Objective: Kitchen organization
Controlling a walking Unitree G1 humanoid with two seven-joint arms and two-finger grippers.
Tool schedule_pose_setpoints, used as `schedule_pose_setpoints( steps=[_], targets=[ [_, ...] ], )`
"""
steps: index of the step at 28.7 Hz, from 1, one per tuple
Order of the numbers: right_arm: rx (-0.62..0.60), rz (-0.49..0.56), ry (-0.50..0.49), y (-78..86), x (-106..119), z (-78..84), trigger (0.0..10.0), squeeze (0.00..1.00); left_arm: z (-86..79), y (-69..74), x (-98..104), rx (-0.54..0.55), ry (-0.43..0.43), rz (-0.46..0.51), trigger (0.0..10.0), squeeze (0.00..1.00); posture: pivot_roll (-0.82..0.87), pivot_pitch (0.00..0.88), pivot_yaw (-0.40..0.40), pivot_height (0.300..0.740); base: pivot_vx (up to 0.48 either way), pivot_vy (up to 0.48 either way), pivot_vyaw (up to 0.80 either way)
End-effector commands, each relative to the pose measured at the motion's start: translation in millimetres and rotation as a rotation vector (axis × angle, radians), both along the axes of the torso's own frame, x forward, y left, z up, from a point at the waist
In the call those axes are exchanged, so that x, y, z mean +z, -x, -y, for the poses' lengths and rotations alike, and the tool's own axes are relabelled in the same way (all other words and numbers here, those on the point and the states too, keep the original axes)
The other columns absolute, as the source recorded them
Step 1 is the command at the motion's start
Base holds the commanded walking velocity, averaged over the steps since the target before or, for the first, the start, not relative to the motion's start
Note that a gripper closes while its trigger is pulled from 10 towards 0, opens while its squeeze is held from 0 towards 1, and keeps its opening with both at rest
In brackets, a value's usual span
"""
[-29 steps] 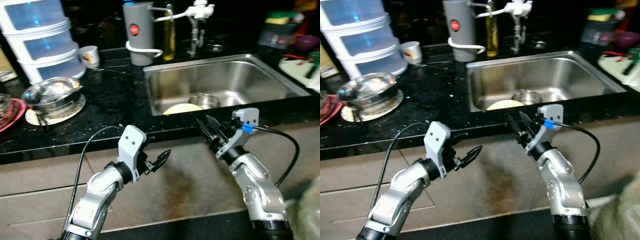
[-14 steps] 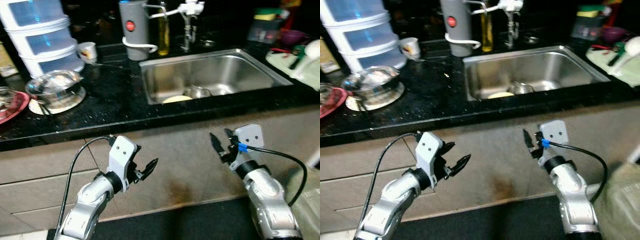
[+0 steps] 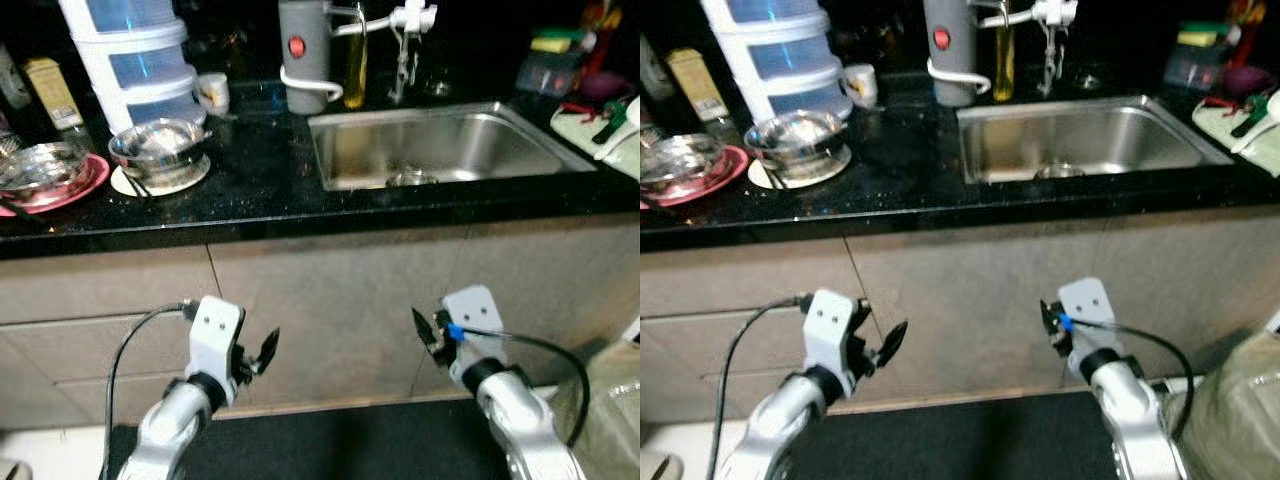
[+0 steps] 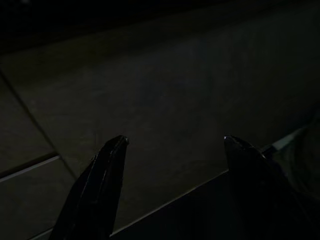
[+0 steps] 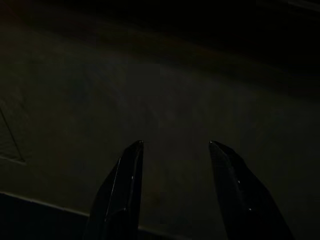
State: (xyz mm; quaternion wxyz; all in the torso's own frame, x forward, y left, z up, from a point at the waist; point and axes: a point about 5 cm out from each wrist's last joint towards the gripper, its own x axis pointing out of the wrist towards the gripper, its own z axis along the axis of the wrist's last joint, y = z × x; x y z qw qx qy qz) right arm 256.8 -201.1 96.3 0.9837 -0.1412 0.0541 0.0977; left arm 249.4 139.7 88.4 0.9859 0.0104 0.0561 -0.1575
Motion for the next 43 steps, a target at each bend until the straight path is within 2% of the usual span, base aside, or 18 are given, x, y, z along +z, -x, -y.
schedule_pose_setpoints(
  steps=[1, 6, 10, 11, 12, 14, 19, 22, 27, 31, 39, 43],
  targets=[
    [0.005, -0.01, 0.004, 2.9, -3.6, -2.8, 10.0, 0.0, -9.9, 4.2, -6.3, 0.059, 0.003, -0.028, 10.0, 0.0, -0.11, 0.0, -0.023, 0.74, 0.0, 0.0, 0.0],
    [0.022, -0.02, 0.05, 0.6, -13.7, -8.8, 10.0, 0.0, -6.5, 4.9, -14.8, 0.047, -0.022, -0.058, 10.0, 0.0, -0.1, 0.0, -0.03, 0.74, 0.0, 0.0, 0.0],
    [0.018, -0.028, 0.042, 0.1, -21.1, -10.8, 10.0, 0.0, -5.1, 4.4, -18.2, 0.045, -0.035, -0.059, 10.0, 0.0, -0.09, 0.0, -0.036, 0.74, 0.0, 0.0, 0.0],
    [0.027, -0.036, 0.019, -1.7, -24.4, -12.6, 10.0, 0.0, -5.3, 3.4, -20.6, 0.051, -0.045, -0.06, 10.0, 0.0, -0.09, 0.0, -0.035, 0.74, 0.0, 0.0, 0.0],
    [0.07, -0.044, -0.008, -5.9, -26.6, -19.5, 10.0, 0.0, -4.5, 1.2, -23.7, 0.053, -0.105, -0.044, 10.0, 0.0, -0.08, 0.0, -0.034, 0.74, 0.0, 0.0, 0.0],
    [0.104, -0.051, -0.014, -7.0, -28.3, -24.8, 10.0, 0.0, -4.0, 0.1, -25.1, 0.056, -0.151, -0.025, 10.0, 0.0, -0.08, 0.0, -0.036, 0.74, 0.0, 0.0, 0.0],
    [0.17, -0.085, -0.105, -3.2, -35.1, -32.1, 10.0, 0.0, -5.4, 0.3, -27.5, 0.071, -0.176, -0.017, 10.0, 0.0, -0.07, 0.0, -0.034, 0.74, 0.0, 0.0, 0.45],
    [0.201, -0.112, -0.126, -6.0, -42.3, -34.5, 10.0, 0.0, -6.2, -1.5, -31.2, 0.078, -0.203, -0.005, 10.0, 0.0, -0.05, 0.0, -0.036, 0.74, 0.0, 0.0, 0.74],
    [0.212, -0.124, -0.124, -8.5, -47.7, -37.0, 10.0, 0.0, -7.6, -3.8, -36.2, 0.083, -0.204, -0.013, 10.0, 0.0, -0.05, 0.0, -0.036, 0.74, 0.0, 0.0, 0.73],
    [0.23, -0.14, -0.119, -12.3, -55.1, -42.9, 10.0, 0.0, -15.4, -10.9, -47.1, 0.127, -0.158, -0.083, 10.0, 0.0, -0.05, 0.0, -0.029, 0.74, 0.0, 0.0, 0.73],
    [0.219, -0.151, -0.16, -17.7, -60.9, -45.3, 10.0, 0.0, -13.2, -16.2, -52.5, 0.094, -0.173, -0.084, 10.0, 0.0, -0.04, 0.0, -0.039, 0.74, 0.0, 0.0, 0.71],
    [0.232, -0.153, -0.153, -19.5, -62.1, -46.0, 10.0, 0.0, -9.0, -20.0, -49.5, 0.061, -0.213, -0.039, 10.0, 0.0, -0.03, 0.0, -0.043, 0.74, 0.0, 0.0, 0.68]
  ],
)
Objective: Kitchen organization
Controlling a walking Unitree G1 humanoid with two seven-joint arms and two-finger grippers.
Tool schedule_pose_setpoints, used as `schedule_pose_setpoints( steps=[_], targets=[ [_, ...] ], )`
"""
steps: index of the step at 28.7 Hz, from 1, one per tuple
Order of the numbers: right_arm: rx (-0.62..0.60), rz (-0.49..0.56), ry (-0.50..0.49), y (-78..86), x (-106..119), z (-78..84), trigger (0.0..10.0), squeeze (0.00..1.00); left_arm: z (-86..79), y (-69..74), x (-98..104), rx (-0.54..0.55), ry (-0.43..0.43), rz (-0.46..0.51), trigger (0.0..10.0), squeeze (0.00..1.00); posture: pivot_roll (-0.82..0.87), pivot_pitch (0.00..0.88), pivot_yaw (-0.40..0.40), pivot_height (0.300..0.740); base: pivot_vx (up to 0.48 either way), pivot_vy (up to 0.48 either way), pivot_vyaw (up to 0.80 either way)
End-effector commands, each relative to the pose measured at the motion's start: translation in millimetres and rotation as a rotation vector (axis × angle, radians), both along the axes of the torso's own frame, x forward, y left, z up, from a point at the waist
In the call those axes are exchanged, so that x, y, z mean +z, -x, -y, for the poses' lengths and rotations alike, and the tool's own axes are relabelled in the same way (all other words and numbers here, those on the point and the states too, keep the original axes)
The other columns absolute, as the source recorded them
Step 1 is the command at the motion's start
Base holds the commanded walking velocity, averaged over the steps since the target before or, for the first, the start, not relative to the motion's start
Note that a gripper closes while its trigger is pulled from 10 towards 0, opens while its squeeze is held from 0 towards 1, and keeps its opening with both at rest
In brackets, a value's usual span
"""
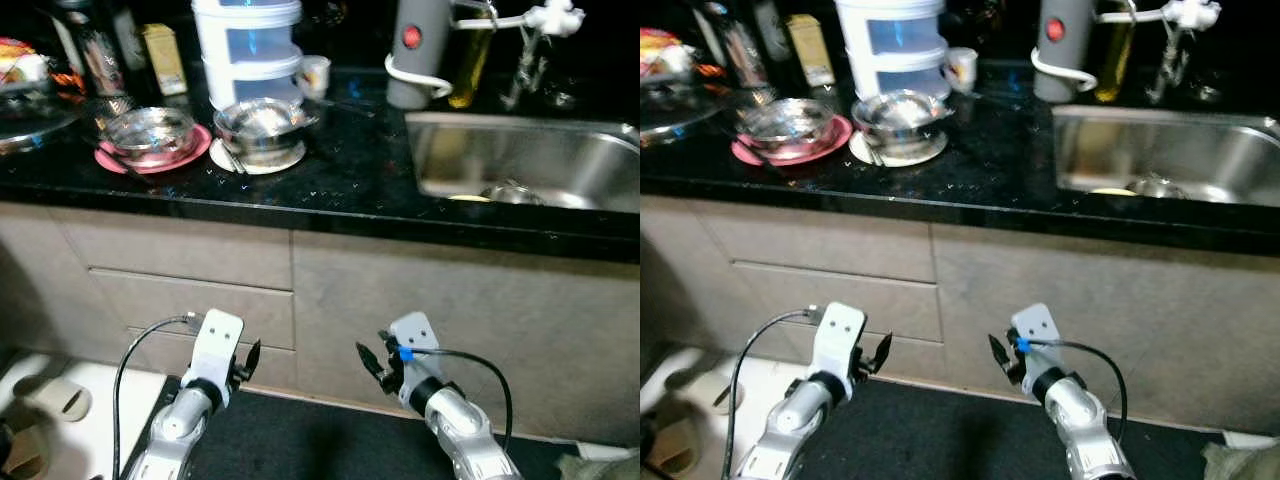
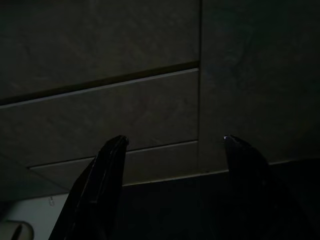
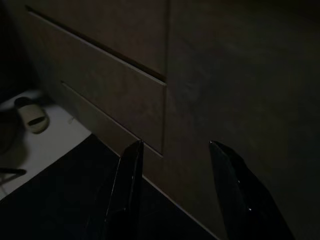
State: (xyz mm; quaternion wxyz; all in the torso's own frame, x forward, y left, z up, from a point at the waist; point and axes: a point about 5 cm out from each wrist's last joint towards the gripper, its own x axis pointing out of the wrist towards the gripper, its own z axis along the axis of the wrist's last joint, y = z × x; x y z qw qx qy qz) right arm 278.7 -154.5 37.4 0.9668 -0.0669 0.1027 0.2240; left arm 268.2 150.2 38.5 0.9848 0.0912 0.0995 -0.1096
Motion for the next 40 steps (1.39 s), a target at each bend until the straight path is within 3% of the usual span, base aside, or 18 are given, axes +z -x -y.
schedule_pose_setpoints(
  steps=[1, 6, 33, 40],
  targets=[
    [0.001, -0.005, -0.006, 2.4, -3.3, 0.6, 10.0, 0.0, 1.5, -1.1, 0.4, -0.028, -0.034, 0.016, 10.0, 0.0, -0.03, 0.0, -0.043, 0.74, 0.0, 0.0, 0.68],
    [-0.005, 0.01, -0.018, 1.5, -2.6, 0.5, 10.0, 0.0, 8.3, -3.1, 6.7, -0.085, -0.093, 0.083, 10.0, 0.0, -0.03, 0.0, -0.031, 0.74, 0.0, 0.0, 0.68],
    [0.066, 0.051, -0.103, -0.3, 6.4, -4.3, 10.0, 0.0, 0.6, -6.6, 10.3, -0.078, -0.04, 0.087, 10.0, 0.0, -0.03, 0.0, -0.013, 0.74, 0.0, 0.0, 0.68],
    [0.008, 0.106, -0.133, -8.3, 16.4, 6.5, 10.0, 0.0, 7.1, -11.9, 15.7, -0.108, -0.059, 0.113, 10.0, 0.0, -0.02, 0.0, -0.016, 0.74, 0.0, 0.0, 0.68]
  ],
)
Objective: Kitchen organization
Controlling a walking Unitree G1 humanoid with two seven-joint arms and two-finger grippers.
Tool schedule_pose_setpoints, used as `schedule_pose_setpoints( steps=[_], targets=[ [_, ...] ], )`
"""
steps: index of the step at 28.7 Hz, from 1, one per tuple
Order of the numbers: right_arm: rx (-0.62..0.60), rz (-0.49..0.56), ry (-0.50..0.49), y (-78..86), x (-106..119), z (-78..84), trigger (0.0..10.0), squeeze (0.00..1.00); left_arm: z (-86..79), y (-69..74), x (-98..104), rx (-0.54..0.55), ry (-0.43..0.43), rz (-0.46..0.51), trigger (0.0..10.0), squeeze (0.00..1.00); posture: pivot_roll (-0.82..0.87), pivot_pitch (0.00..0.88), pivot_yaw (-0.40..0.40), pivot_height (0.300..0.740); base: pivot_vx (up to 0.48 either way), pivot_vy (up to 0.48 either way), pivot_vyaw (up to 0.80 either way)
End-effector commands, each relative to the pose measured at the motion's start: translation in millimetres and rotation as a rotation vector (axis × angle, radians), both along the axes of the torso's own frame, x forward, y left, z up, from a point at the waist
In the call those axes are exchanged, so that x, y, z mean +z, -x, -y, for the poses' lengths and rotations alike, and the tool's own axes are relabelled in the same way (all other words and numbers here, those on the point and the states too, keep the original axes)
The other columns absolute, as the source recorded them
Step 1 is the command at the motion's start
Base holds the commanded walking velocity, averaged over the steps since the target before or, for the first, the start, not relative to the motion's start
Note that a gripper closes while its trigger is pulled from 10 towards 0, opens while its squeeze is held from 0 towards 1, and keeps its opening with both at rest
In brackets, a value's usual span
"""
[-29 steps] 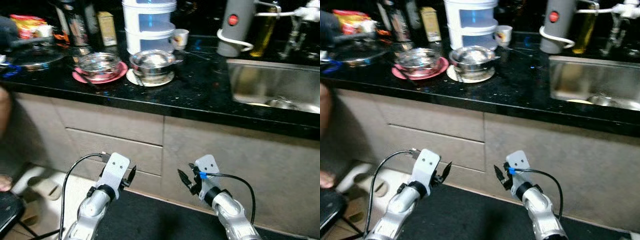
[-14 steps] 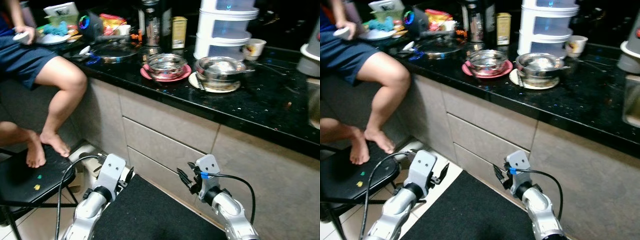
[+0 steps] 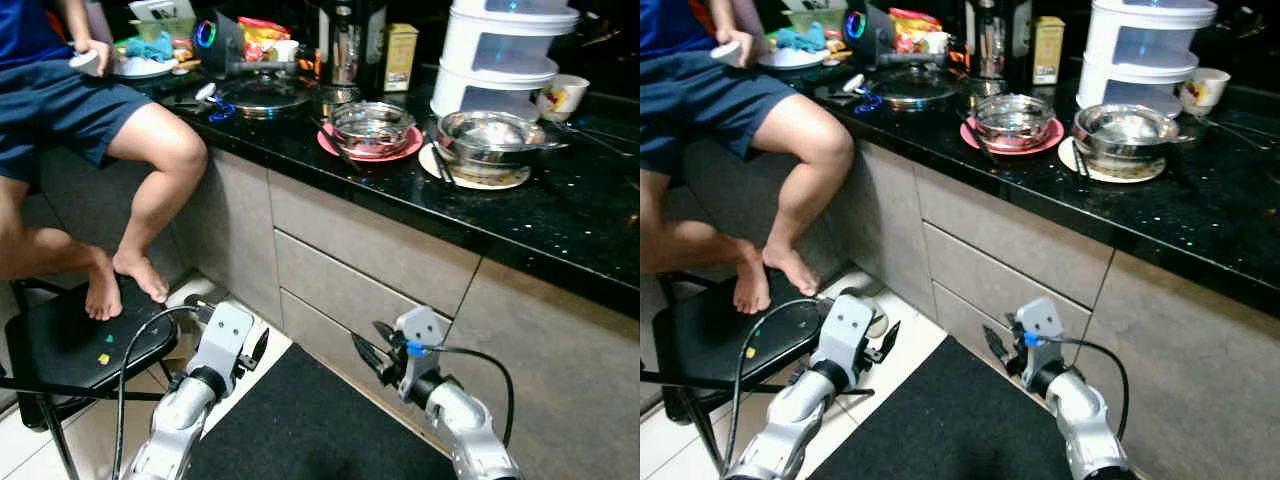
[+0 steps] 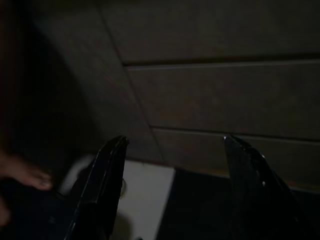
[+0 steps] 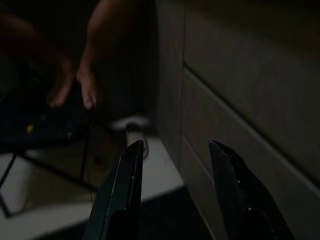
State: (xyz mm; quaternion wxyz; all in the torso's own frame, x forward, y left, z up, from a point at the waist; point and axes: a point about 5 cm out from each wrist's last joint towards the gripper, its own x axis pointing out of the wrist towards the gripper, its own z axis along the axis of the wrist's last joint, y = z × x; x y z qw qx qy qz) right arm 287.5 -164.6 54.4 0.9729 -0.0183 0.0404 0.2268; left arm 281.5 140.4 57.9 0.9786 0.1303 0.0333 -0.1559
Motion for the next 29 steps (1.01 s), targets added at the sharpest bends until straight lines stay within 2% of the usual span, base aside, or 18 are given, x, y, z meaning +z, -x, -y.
schedule_pose_setpoints(
  steps=[1, 4, 12, 20, 24, 29],
  targets=[
    [0.007, 0.009, -0.008, -0.2, 0.0, -3.4, 10.0, 0.0, -2.8, 0.5, -3.4, 0.008, -0.001, -0.017, 10.0, 0.0, -0.03, 0.0, 0.001, 0.74, 0.0, 0.0, 0.68],
    [0.004, 0.018, -0.003, -1.8, 1.5, -3.6, 10.0, 0.0, -3.5, -1.2, -3.0, 0.011, 0.005, -0.019, 10.0, 0.0, -0.04, 0.0, 0.027, 0.74, 0.0, 0.0, 0.54],
    [-0.038, 0.052, -0.019, -5.2, 5.3, -6.7, 10.0, 0.0, -7.5, -6.8, -2.9, -0.018, -0.004, -0.04, 10.0, 0.0, -0.09, 0.0, 0.125, 0.74, 0.0, 0.0, 0.0],
    [-0.029, 0.055, -0.021, -6.0, 5.5, -8.8, 10.0, 0.0, -7.7, -11.0, -2.2, -0.014, -0.007, -0.04, 10.0, 0.0, -0.1, 0.0, 0.12, 0.74, 0.0, 0.0, 0.0],
    [0.038, 0.018, 0.006, -6.0, 1.0, -15.9, 10.0, 0.0, -11.5, -11.7, -1.1, 0.036, 0.012, -0.022, 10.0, 0.0, -0.08, 0.0, 0.03, 0.74, 0.0, 0.0, 0.0],
    [0.064, -0.012, 0.059, -5.0, -3.8, -15.9, 10.0, 0.0, -12.2, -10.5, 0.5, 0.088, 0.022, 0.013, 10.0, 0.0, -0.05, 0.0, -0.086, 0.74, 0.0, 0.0, 0.0]
  ],
)
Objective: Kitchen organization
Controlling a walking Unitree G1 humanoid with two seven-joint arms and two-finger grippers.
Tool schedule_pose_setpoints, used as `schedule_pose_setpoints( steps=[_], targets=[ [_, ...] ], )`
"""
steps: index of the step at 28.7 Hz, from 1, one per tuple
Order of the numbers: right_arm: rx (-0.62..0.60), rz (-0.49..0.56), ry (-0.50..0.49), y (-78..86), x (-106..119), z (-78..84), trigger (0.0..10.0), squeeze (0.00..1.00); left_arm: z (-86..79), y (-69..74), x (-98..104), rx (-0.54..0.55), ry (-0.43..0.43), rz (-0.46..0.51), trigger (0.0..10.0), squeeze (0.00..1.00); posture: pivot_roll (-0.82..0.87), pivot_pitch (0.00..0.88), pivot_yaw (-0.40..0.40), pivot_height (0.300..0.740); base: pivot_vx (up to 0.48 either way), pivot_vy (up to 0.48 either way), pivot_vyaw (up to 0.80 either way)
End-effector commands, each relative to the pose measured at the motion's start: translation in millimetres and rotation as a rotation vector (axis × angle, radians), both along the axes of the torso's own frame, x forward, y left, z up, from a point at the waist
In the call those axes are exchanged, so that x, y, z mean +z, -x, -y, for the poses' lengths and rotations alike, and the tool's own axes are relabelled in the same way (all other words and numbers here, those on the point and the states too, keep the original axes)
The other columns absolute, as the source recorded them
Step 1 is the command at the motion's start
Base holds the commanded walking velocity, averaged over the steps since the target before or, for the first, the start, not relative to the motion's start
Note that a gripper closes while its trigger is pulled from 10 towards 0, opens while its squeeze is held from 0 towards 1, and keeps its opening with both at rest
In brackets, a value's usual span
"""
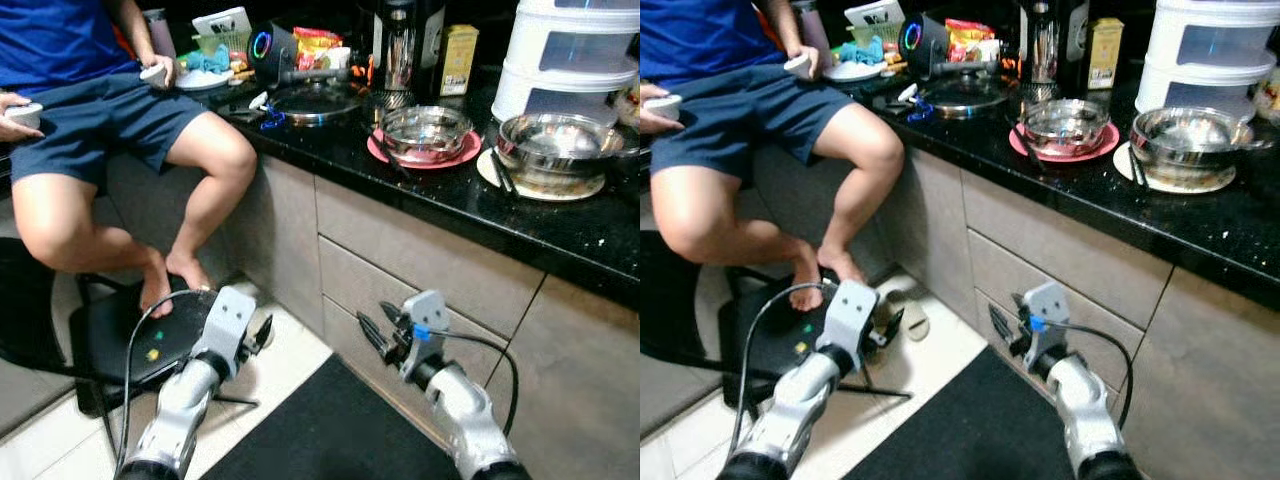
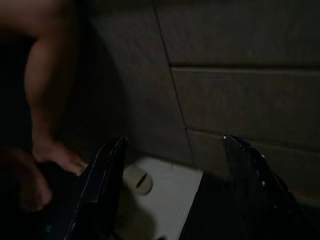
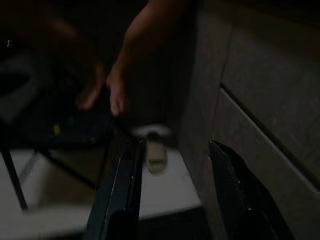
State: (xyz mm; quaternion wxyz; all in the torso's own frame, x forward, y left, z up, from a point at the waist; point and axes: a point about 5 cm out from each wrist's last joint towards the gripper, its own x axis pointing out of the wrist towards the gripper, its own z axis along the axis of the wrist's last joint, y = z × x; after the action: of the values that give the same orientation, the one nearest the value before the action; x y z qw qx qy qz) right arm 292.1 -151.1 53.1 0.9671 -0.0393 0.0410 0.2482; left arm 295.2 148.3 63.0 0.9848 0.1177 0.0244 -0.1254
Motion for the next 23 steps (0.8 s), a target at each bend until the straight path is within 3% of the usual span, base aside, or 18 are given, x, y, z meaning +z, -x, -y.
schedule_pose_setpoints(
  steps=[1, 6, 13, 18, 22, 23],
  targets=[
    [0.037, -0.029, 0.042, -0.2, -4.0, -2.9, 10.0, 0.0, -4.9, 3.5, -4.2, 0.046, 0.0, -0.001, 10.0, 0.0, -0.04, 0.0, -0.108, 0.74, 0.0, 0.0, 0.0],
    [0.088, -0.048, 0.073, 0.6, -6.3, -4.8, 10.0, 0.0, -5.6, 3.9, -3.3, 0.068, 0.008, 0.011, 10.0, 0.0, -0.02, 0.0, -0.155, 0.74, 0.0, 0.0, 0.0],
    [0.1, -0.054, 0.046, 0.8, -5.6, -4.4, 10.0, 0.0, -6.5, 7.2, -1.4, 0.067, 0.024, 0.024, 10.0, 0.0, 0.0, 0.0, -0.16, 0.74, 0.0, 0.0, 0.0],
    [0.08, -0.003, -0.035, 0.0, 3.1, -2.8, 10.0, 0.0, -11.4, 12.9, -2.3, 0.07, 0.093, -0.005, 10.0, 0.0, -0.02, 0.0, -0.101, 0.74, 0.0, 0.0, 0.0],
    [-0.128, 0.131, -0.25, -5.8, 24.7, 12.3, 10.0, 0.0, -14.1, 22.3, -0.3, 0.072, 0.102, 0.003, 10.0, 0.0, -0.02, 0.0, -0.067, 0.74, 0.0, 0.0, 0.0],
    [-0.156, 0.149, -0.257, -6.1, 27.2, 14.2, 10.0, 0.0, -15.0, 23.3, 0.9, 0.083, 0.099, 0.01, 10.0, 0.0, -0.02, 0.0, -0.059, 0.74, 0.0, 0.0, 0.0]
  ],
)
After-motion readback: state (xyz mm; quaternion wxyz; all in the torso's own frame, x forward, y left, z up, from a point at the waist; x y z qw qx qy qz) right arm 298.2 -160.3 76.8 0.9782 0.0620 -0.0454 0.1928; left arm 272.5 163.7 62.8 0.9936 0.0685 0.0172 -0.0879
